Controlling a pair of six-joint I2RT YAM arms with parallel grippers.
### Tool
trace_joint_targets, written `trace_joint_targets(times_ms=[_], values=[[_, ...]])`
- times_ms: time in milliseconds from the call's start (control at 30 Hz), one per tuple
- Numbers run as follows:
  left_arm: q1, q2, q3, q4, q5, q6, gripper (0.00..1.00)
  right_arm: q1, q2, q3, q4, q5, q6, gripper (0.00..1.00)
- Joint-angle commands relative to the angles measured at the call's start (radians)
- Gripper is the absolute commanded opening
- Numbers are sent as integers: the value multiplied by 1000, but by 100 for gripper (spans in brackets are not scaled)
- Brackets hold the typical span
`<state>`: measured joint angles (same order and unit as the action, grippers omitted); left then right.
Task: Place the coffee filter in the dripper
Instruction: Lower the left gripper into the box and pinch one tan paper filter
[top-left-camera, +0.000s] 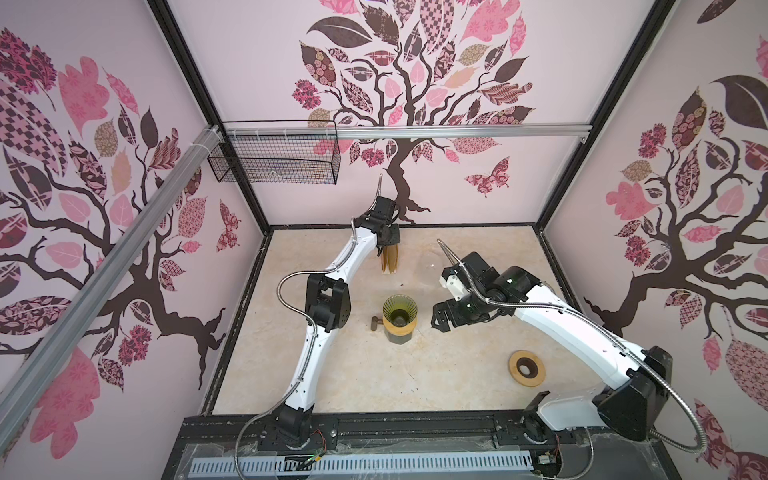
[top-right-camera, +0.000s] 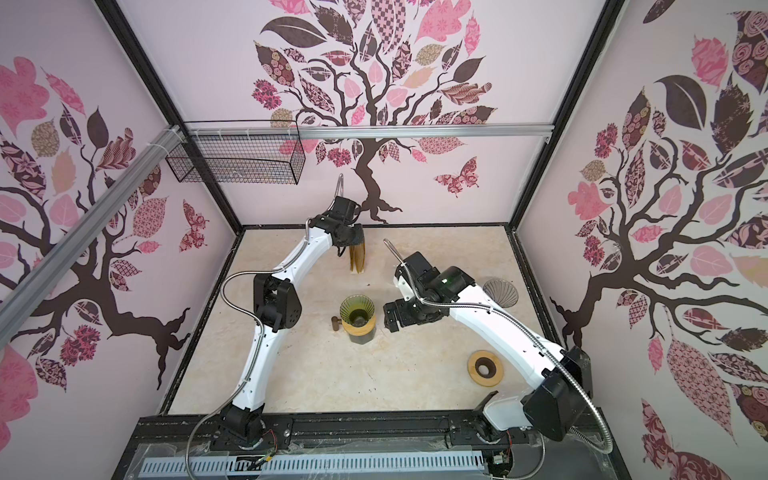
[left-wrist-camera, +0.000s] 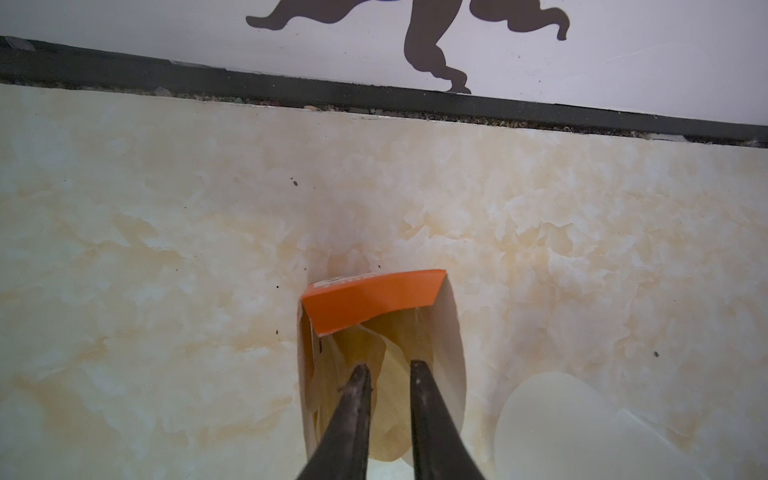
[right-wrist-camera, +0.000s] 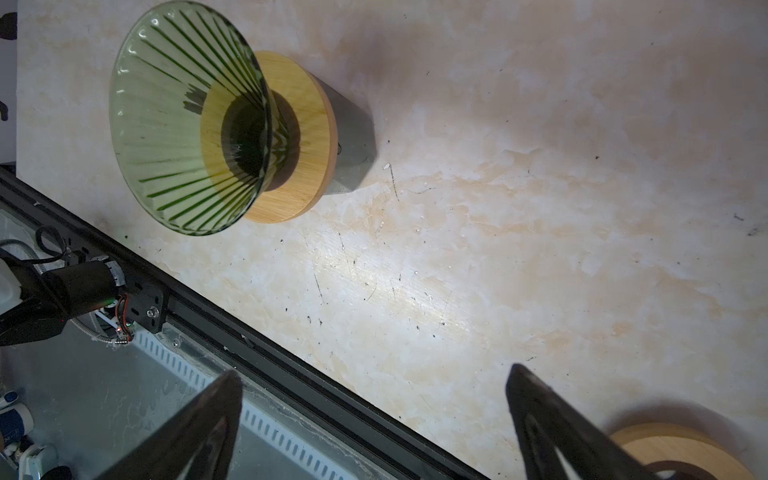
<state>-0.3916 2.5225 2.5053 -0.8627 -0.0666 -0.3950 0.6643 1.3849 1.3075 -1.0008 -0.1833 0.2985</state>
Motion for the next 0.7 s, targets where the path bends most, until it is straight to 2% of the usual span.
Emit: trace_joint_targets(times_ms=[0,667], values=[[-1,24,4,1,-12,10,19,-4,20,1,1,-5,-6,100],[0,27,-46,-4,-33,16,16,-3,26,4,5,-5,-3,100]])
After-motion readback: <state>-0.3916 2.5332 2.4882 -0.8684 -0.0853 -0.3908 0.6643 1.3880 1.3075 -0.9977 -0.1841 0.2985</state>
